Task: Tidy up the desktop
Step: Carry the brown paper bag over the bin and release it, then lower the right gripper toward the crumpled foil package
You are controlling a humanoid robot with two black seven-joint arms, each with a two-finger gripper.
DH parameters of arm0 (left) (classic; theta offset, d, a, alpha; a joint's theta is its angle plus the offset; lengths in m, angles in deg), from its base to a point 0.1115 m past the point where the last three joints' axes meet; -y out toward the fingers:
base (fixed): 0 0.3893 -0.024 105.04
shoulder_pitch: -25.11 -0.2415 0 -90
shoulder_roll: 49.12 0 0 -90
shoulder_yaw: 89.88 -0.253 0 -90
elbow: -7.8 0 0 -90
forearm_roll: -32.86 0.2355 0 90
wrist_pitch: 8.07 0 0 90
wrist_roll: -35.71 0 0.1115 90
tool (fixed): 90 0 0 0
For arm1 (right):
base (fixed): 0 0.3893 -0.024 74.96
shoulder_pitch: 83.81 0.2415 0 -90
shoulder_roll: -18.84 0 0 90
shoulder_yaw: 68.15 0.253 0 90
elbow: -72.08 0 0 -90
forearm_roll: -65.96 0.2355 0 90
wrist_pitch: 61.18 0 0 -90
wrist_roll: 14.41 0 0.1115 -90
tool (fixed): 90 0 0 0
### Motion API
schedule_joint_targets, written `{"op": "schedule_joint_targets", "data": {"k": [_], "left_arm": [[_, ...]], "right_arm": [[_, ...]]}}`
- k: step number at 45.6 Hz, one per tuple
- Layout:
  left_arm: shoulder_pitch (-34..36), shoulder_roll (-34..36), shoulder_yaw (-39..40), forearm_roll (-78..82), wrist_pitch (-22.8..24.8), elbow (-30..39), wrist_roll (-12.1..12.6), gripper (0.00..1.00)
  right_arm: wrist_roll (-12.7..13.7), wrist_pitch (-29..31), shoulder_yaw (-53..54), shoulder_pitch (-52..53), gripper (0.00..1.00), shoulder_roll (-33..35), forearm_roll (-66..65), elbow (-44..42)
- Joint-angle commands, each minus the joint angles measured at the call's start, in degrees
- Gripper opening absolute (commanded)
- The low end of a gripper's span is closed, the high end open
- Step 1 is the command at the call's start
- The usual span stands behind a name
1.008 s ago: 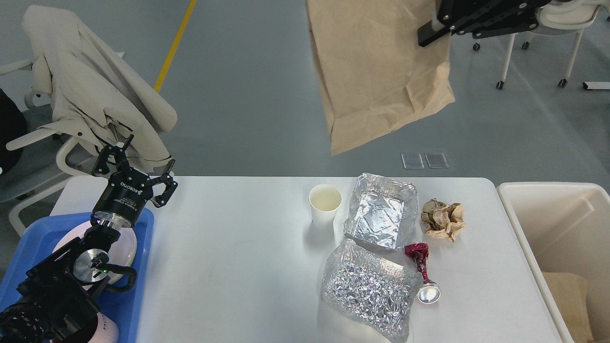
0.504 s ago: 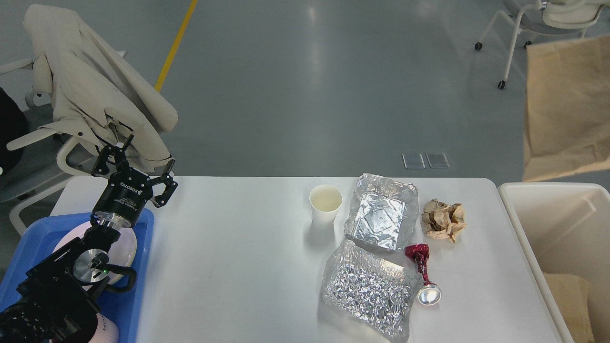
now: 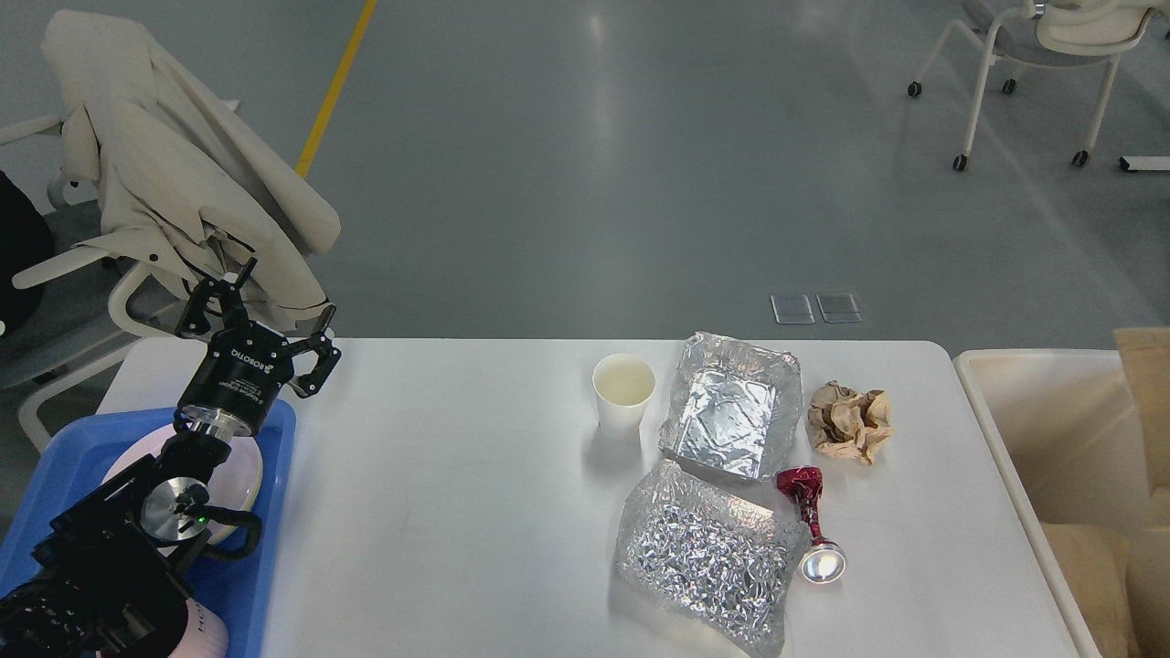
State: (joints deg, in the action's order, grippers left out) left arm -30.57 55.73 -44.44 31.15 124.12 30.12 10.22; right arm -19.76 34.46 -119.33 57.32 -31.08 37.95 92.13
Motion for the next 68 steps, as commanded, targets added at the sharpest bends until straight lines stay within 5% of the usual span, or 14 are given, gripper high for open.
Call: {"op": "schedule_joint_targets", "data": {"k": [1, 3, 20, 28, 39, 43, 46, 59, 66, 68], "left_arm": [[-0.04, 0.0, 0.0, -0.05, 0.0, 0.0, 0.0, 1.0], [-0.04, 0.0, 0.0, -0.05, 0.0, 0.0, 0.0, 1.0], [0.05, 0.0, 0.0, -0.05, 0.0, 0.0, 0.0, 1.0], [0.05, 0.0, 0.0, -0.05, 0.0, 0.0, 0.0, 1.0], [0.05, 0.0, 0.09, 0.04, 0.0, 0.0, 0.09, 1.0], [-0.04, 0.0, 0.09, -0.05, 0.0, 0.0, 0.0, 1.0], [0.05, 0.0, 0.0, 0.04, 0.0, 0.0, 0.0, 1.0], [0.05, 0.0, 0.0, 0.04, 0.0, 0.0, 0.0, 1.0], [-0.04, 0.0, 0.0, -0.05, 0.0, 0.0, 0.0, 1.0], [0.05, 0.0, 0.0, -0.05, 0.0, 0.0, 0.0, 1.0]], "right_arm": [[0.08, -2.39, 1.6, -7.79, 0.39, -5.18, 5.42, -6.95], [0.08, -2.65, 1.78, -8.06, 1.0, -5.54, 5.78, -6.95], [0.08, -2.3, 1.69, -6.22, 1.0, -6.07, 5.87, -4.15], [-0.01, 1.99, -0.85, 15.89, 1.0, -1.16, 5.34, 15.86], [-0.01, 32.38, -20.28, 76.0, 1.0, 3.17, -0.37, 57.36], [-1.15, 47.84, -19.14, 91.49, 1.0, 2.81, -0.37, 61.87], [-3.43, 49.36, -16.95, 97.92, 1.0, 1.5, -0.37, 61.69], [-5.02, 49.36, -13.6, 106.38, 1.0, -2.63, -0.2, 63.18], [-4.5, 48.85, -15.7, 90.93, 1.0, -2.9, -0.11, 67.23], [-4.32, 42.64, -17.81, 84.26, 1.0, -3.86, -0.02, 67.58]]}}
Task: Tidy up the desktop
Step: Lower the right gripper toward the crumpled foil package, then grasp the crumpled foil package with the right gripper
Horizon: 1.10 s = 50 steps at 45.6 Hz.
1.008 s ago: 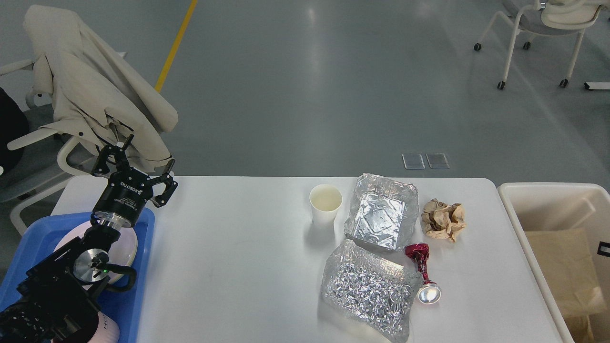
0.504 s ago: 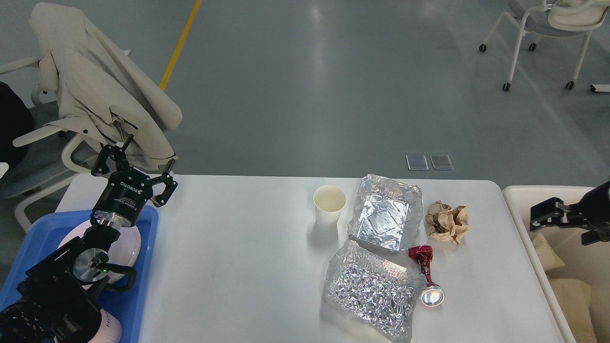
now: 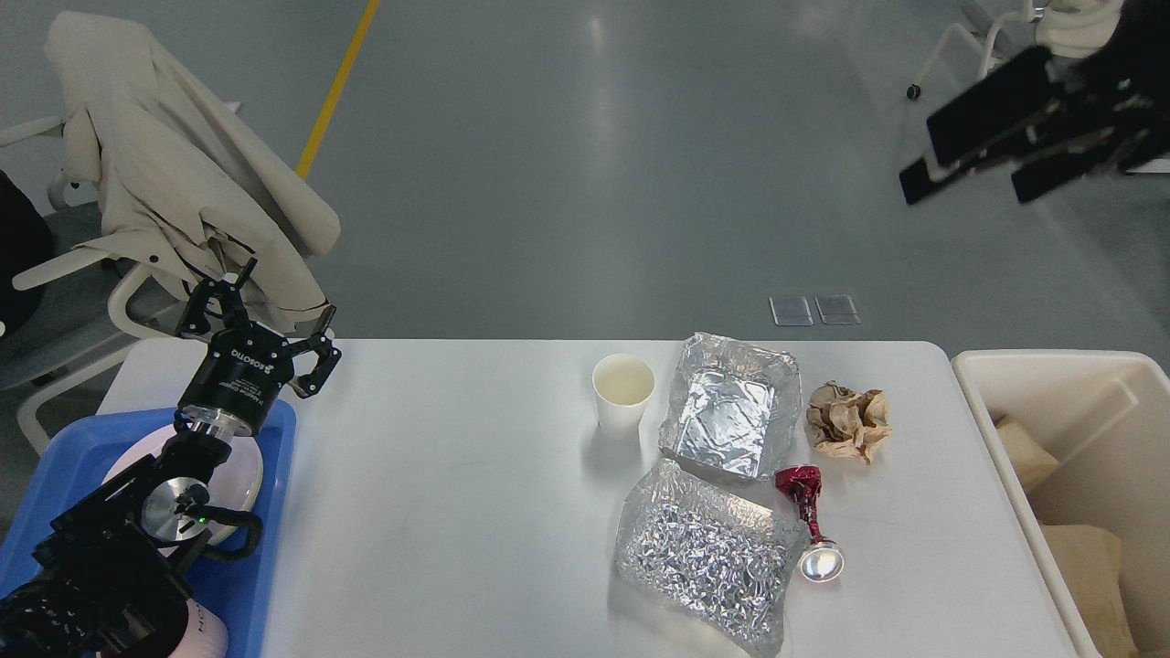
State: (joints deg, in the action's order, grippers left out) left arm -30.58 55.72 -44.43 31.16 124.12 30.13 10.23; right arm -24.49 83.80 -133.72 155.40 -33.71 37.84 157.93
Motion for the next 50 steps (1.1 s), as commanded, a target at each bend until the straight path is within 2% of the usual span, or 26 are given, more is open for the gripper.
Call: {"op": "schedule_joint_targets", "data": {"k": [1, 7, 9, 13, 15, 19, 39, 46, 47, 49, 50], "left_arm": [[0.05, 0.01, 0.0, -0.05, 0.0, -0.01, -0.01, 1.0], [0.05, 0.01, 0.0, -0.05, 0.0, -0.01, -0.01, 1.0], [0.05, 0.01, 0.0, -0.05, 0.0, -0.01, -0.01, 1.0], [-0.04, 0.01, 0.0, -0.05, 0.0, -0.01, 0.08, 1.0], [0.05, 0.01, 0.0, -0.05, 0.0, -0.01, -0.01, 1.0], [0.05, 0.01, 0.0, -0.05, 0.0, -0.01, 0.08, 1.0], [-0.03, 0.01, 0.0, -0.05, 0.0, -0.01, -0.01, 1.0], [0.05, 0.01, 0.08, -0.05, 0.0, -0.01, 0.08, 1.0], [0.05, 0.01, 0.0, -0.05, 0.0, -0.01, 0.08, 1.0], [0.05, 0.01, 0.0, -0.05, 0.0, -0.01, -0.01, 1.0], [0.05, 0.01, 0.0, 0.03, 0.0, -0.01, -0.01, 1.0]], "right_arm": [[0.41, -9.85, -4.21, -17.95, 1.0, -2.28, 0.09, 1.78], [0.59, -24.71, -4.75, -38.97, 1.0, -8.26, 6.13, 1.7], [0.94, -31.3, -4.57, -45.21, 1.0, -10.71, 9.39, 1.35], [2.43, -45.19, -5.01, -54.8, 1.0, -17.83, 13.09, -1.9], [3.48, -48.37, -4.92, -58.32, 1.0, -20.29, 14.06, -3.83], [4.72, -49.08, -4.05, -62.11, 1.0, -22.06, 17.92, -6.03], [4.81, -49.96, 5.45, -69.05, 1.0, -23.91, 25.22, -9.2], [4.72, -53.56, 5.53, -72.39, 1.0, -26.72, 25.22, -11.4], [4.63, -54.18, 5.54, -72.75, 0.99, -26.98, 25.22, -11.66], [4.54, -55.06, 5.45, -73.45, 0.9, -27.25, 25.22, -12.19], [4.37, -55.58, 5.36, -74.15, 0.75, -27.42, 25.05, -12.8]]}}
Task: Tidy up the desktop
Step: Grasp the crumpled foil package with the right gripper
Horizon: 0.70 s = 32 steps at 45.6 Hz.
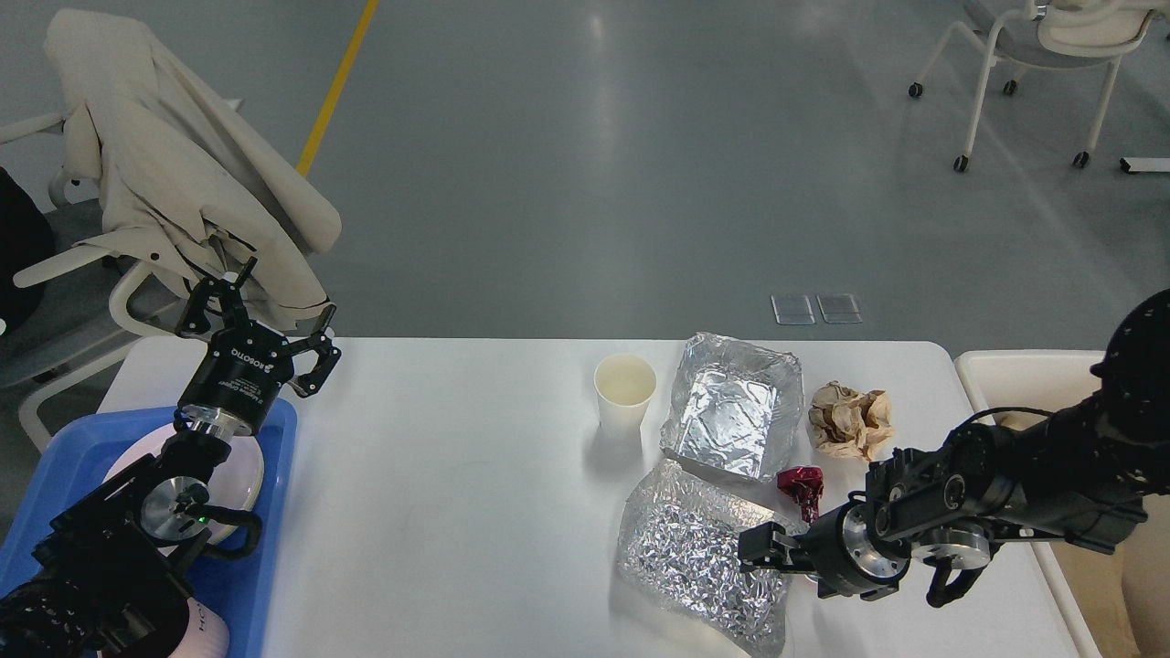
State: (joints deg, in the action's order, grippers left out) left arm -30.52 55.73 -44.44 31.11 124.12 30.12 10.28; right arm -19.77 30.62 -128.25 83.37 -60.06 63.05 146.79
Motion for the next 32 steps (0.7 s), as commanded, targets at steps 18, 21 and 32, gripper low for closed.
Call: {"op": "schedule_joint_targets", "data": {"k": [18, 21, 32], "left_arm": [[0.0, 0.0, 0.09, 0.0, 0.0, 0.0, 0.03, 1.0], [-0.09, 0.0, 0.0, 0.0, 0.0, 0.0, -0.06, 1.0], [0.0, 0.0, 0.0, 0.0, 0.0, 0.0, -0.06, 1.0]], "right_arm": [[-0.35, -2.94, -0.02, -2.74, 0.0, -1.07, -0.34, -2.64], [-0.35, -2.94, -0.02, -2.65, 0.0, -0.99, -0.34, -2.46], [-0.17, -2.76, -0.46, -1.95, 0.0, -0.28, -0.25, -1.93]]}}
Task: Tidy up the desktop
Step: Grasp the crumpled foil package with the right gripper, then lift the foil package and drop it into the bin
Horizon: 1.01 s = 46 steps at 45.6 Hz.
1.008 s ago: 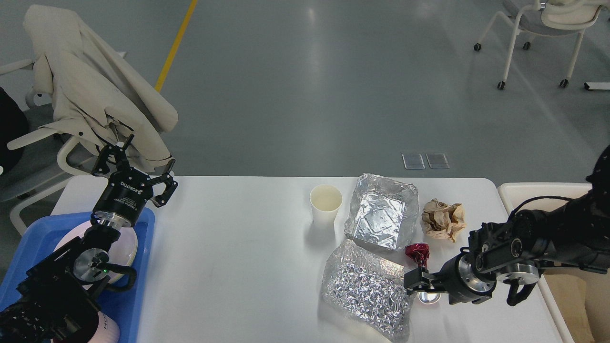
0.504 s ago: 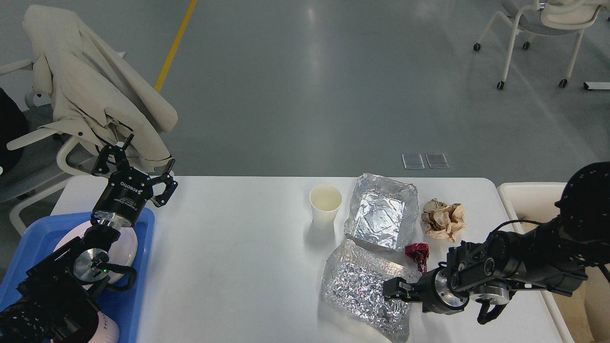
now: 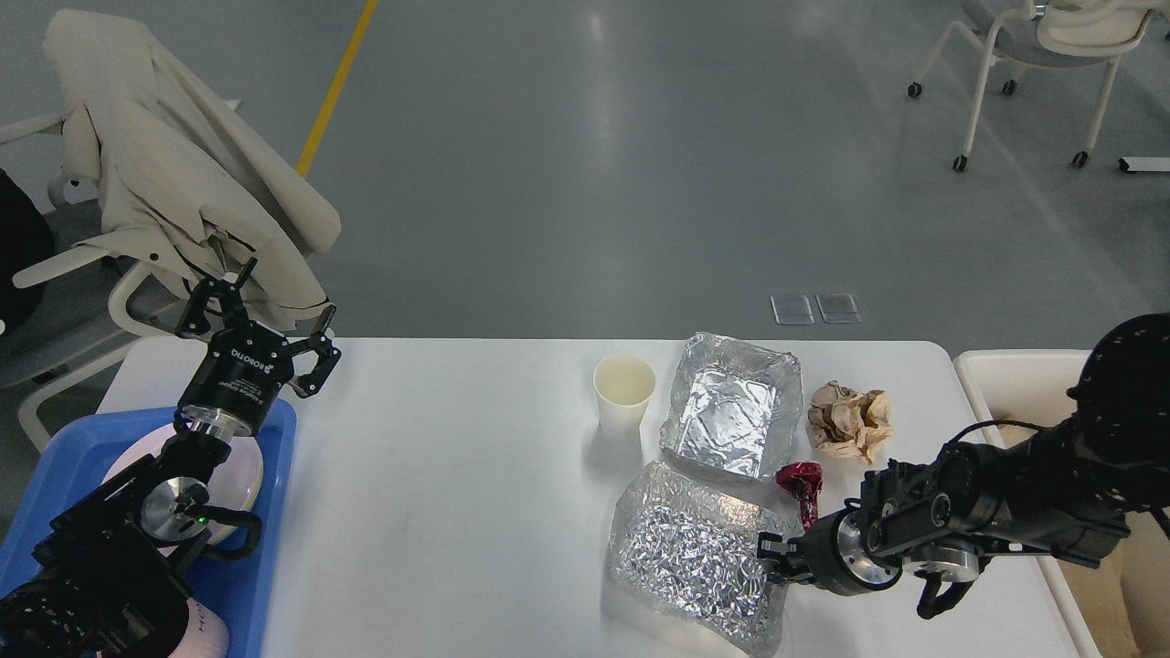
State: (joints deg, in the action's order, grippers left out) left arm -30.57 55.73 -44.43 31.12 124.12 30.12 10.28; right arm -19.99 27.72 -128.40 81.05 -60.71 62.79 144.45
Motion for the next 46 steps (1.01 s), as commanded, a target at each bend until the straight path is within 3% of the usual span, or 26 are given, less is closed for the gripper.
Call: {"op": "schedule_joint_targets", "data": {"k": [1, 5, 9, 11, 15, 18, 22, 27, 33, 41, 45, 46], "left_arm": [[0.05, 0.0, -0.01, -0.02, 0.0, 0.0, 0.03, 1.0], [0.05, 0.0, -0.01, -0.02, 0.0, 0.0, 0.03, 1.0], [-0.04, 0.0, 0.08, -0.02, 0.0, 0.0, 0.03, 1.0], [0.05, 0.0, 0.08, -0.02, 0.0, 0.0, 0.03, 1.0], [-0.04, 0.0, 0.08, -0.02, 0.0, 0.0, 0.12, 1.0], [-0.04, 0.09, 0.08, -0.02, 0.0, 0.0, 0.12, 1.0], [-0.04, 0.09, 0.08, 0.07, 0.0, 0.0, 0.12, 1.0], [-0.04, 0.09, 0.08, -0.02, 0.0, 0.0, 0.12, 1.0], [-0.04, 0.09, 0.08, -0.02, 0.0, 0.0, 0.03, 1.0], [0.05, 0.0, -0.01, -0.02, 0.0, 0.0, -0.06, 1.0], [-0.04, 0.0, -0.01, -0.02, 0.0, 0.0, -0.06, 1.0], [0.05, 0.0, -0.01, -0.02, 0.0, 0.0, -0.06, 1.0]], "right_arm": [[0.05, 0.23, -0.57, 0.55, 0.0, 0.71, 0.01, 0.84], [-0.13, 1.28, -1.1, 5.71, 0.0, 4.04, -0.25, 5.66], [0.22, 6.53, -1.45, 19.06, 0.0, 12.82, -0.6, 14.89], [0.31, 12.94, -1.63, 27.23, 0.0, 17.83, -0.69, 18.67], [0.49, 32.69, -2.07, 46.3, 0.0, 26.89, -1.48, 21.15], [1.01, 45.63, -3.56, 59.74, 0.0, 30.06, -3.15, 18.88], [1.46, 55.93, -4.62, 72.77, 0.0, 31.48, -7.89, 12.11], [1.19, 56.11, -4.88, 77.01, 0.0, 31.04, -16.05, 3.15], [0.75, 56.11, -5.06, 77.98, 0.0, 31.83, -25.38, 0.41], [0.84, 56.11, -10.24, 68.61, 0.0, 38.76, -39.43, -0.82], [0.93, 45.17, -10.33, 53.68, 0.0, 43.77, -46.3, -5.38], [0.93, 38.35, -9.89, 45.28, 0.0, 44.83, -46.83, -10.09]]}}
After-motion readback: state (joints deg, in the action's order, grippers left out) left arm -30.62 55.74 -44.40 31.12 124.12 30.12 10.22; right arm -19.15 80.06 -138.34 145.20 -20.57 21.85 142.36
